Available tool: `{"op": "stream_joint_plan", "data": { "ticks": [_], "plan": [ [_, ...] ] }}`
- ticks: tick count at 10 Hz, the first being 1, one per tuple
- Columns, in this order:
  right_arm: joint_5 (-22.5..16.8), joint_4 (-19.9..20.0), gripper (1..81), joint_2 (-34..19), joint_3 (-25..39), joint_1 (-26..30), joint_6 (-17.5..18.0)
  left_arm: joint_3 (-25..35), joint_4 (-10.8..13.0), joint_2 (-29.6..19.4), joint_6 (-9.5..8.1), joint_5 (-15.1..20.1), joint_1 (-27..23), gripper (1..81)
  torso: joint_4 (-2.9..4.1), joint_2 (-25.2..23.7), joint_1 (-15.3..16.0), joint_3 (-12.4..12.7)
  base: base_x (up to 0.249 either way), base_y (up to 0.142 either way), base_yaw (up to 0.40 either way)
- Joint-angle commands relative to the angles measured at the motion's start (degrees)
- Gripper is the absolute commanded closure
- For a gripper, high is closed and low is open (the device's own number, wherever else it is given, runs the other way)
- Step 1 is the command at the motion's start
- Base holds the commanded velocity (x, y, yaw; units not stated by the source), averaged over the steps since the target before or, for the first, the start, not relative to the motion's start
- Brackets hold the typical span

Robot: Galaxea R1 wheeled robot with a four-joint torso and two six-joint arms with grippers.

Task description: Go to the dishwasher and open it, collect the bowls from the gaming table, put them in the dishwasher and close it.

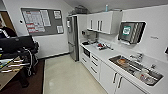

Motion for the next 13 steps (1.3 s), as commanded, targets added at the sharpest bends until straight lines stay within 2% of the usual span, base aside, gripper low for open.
{"op": "stream_joint_plan", "data": {
  "ticks": [1,10,13],
  "plan": [
    [-3.6,0.1,1.0,-0.1,-0.3,2.8,0.0,0.0,0.2,-0.4,0.14,2.7,-2.7,1.0,0.0,0.0,0.0,0.0,0.0,0.0,0.342],
    [-3.7,0.1,1.0,1.0,-1.4,3.2,0.0,0.0,0.2,-0.2,0.23,3.0,-2.6,1.0,0.0,0.0,0.0,0.0,0.0,0.0,0.342],
    [-3.8,0.4,1.0,0.3,-0.7,2.8,-0.1,0.0,0.2,-0.3,0.76,2.9,-2.6,1.0,0.0,0.0,0.0,0.0,0.0,0.0,0.342]
  ]
}}
